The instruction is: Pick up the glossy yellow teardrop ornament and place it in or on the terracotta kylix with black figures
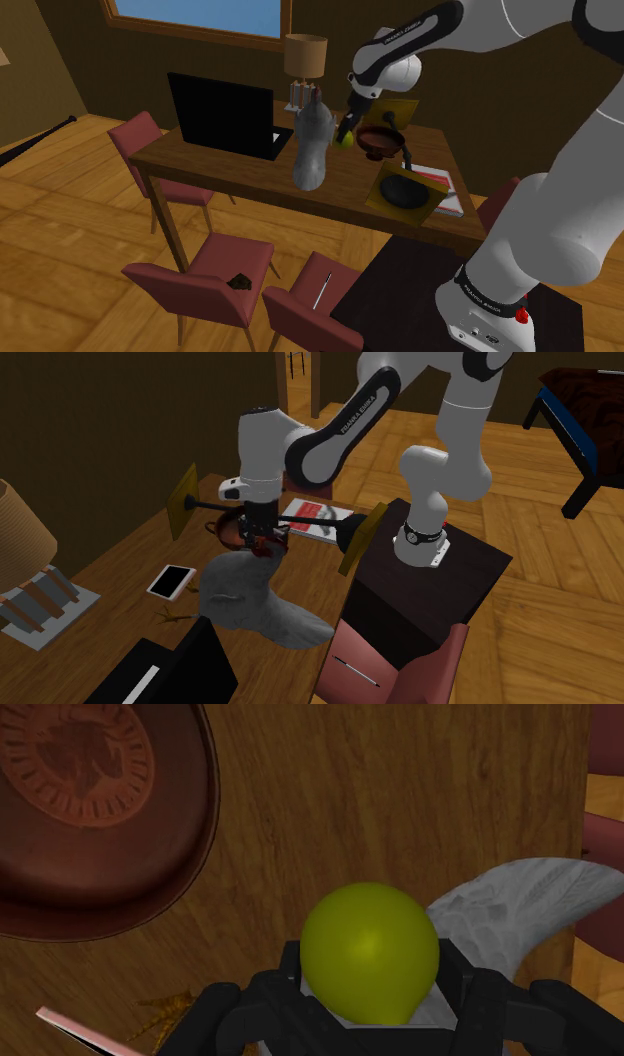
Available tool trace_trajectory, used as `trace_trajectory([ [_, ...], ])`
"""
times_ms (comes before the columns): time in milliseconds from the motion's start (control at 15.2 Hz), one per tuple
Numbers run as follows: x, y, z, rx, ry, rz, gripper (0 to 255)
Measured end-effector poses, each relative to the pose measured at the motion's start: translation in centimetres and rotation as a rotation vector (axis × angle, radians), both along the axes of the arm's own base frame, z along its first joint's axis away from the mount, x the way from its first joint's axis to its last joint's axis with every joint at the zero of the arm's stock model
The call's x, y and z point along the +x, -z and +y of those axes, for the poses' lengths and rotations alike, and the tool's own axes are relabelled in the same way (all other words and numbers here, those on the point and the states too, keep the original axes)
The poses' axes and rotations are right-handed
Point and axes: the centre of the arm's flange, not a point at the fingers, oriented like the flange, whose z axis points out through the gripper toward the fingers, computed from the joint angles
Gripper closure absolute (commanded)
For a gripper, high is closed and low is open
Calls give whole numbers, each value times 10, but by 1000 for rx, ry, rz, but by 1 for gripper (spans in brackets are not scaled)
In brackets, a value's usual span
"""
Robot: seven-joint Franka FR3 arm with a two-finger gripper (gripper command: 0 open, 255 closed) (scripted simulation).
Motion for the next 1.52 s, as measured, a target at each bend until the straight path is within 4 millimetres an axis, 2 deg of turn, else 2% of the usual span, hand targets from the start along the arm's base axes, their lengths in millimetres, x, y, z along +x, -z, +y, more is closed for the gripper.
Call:
trace_trajectory([
  [990,1,-77,0,0,-1,0,255],
  [1188,-6,-79,-25,0,0,0,255],
  [1518,-26,-75,-91,0,2,1,255],
])
